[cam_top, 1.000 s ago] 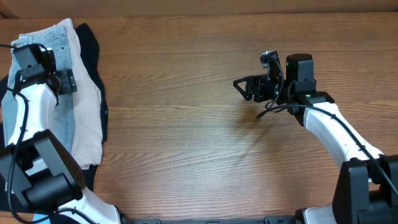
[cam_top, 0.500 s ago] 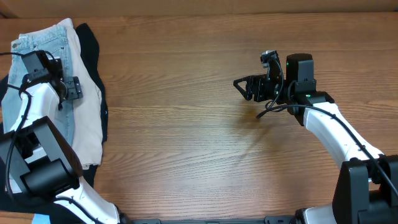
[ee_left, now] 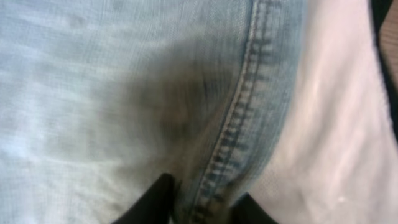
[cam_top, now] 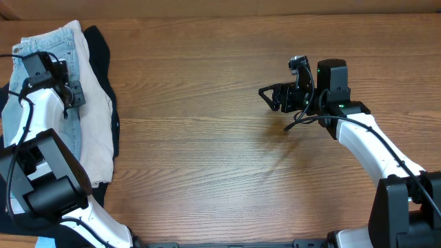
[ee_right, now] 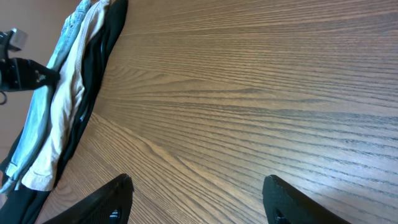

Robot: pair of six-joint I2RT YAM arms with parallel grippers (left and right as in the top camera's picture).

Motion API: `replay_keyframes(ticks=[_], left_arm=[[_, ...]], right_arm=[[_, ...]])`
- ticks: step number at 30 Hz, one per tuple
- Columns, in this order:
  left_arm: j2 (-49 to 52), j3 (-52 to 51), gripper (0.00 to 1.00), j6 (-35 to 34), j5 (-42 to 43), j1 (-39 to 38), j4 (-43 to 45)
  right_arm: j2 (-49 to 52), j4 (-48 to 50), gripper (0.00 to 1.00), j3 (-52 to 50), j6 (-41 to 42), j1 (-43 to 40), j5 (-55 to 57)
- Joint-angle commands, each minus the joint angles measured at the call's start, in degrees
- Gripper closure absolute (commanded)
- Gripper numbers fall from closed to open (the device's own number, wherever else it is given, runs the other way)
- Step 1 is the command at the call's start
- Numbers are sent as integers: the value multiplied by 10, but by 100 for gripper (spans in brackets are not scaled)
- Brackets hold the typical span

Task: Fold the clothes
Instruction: 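Reach the left gripper to the denim shorts on the stack and grasp, then drag the denim shorts with the left gripper to the table center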

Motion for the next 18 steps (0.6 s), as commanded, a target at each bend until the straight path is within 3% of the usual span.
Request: replay_keyframes(ticks=[1, 4, 11, 18], left_arm=[[-44, 37, 82, -27, 3, 2, -12], [-55, 38, 96, -45, 3, 2, -23], [-56, 38, 96, -68, 19, 2, -36], [-87, 110, 96, -103, 54, -29, -103]], right_arm=[[3, 4, 32, 12, 0, 0, 1], [3, 2, 33, 12, 0, 0, 1], [3, -2, 34, 12, -1, 0, 2], [-18, 0, 48, 12, 40, -13, -4]])
